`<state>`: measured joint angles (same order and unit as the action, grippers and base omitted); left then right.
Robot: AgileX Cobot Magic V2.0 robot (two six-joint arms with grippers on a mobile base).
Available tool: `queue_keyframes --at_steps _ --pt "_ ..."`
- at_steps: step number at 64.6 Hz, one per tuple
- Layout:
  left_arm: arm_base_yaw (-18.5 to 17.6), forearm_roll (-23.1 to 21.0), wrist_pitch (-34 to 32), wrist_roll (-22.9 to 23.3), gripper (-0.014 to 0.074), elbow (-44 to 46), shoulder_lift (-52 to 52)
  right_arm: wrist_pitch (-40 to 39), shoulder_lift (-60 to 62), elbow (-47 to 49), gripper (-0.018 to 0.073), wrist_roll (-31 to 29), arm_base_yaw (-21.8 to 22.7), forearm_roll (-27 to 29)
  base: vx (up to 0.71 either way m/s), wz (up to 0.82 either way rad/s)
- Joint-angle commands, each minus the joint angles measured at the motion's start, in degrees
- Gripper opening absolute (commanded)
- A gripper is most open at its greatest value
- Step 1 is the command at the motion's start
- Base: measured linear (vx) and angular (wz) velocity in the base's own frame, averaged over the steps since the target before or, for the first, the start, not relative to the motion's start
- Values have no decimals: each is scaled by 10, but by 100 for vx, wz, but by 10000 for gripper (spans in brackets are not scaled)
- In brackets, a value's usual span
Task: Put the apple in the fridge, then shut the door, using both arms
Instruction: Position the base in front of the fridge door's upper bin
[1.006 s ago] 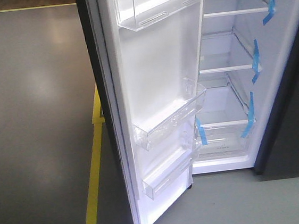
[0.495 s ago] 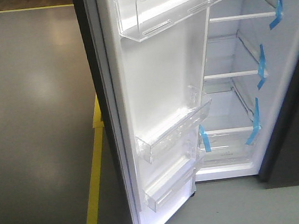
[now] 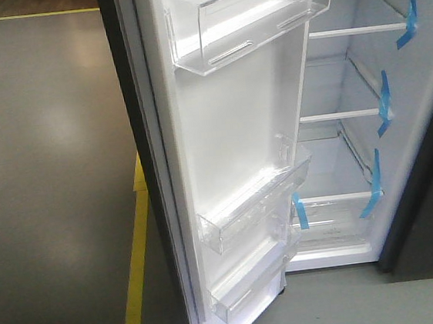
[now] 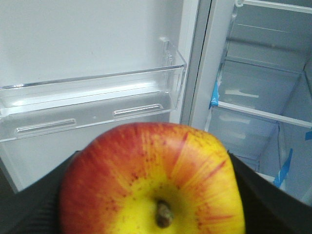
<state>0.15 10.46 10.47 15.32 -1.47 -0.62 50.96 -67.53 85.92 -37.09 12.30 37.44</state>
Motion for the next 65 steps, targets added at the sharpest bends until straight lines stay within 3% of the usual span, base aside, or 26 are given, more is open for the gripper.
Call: queue_keyframes --at_steps 1,65 --pt "-1 -1 -41 4 -6 -16 -9 -38 11 17 -11 -5 2 23 7 0" --pt "-1 -1 -41 4 -6 -16 -9 -38 11 17 -11 -5 2 23 6 -1"
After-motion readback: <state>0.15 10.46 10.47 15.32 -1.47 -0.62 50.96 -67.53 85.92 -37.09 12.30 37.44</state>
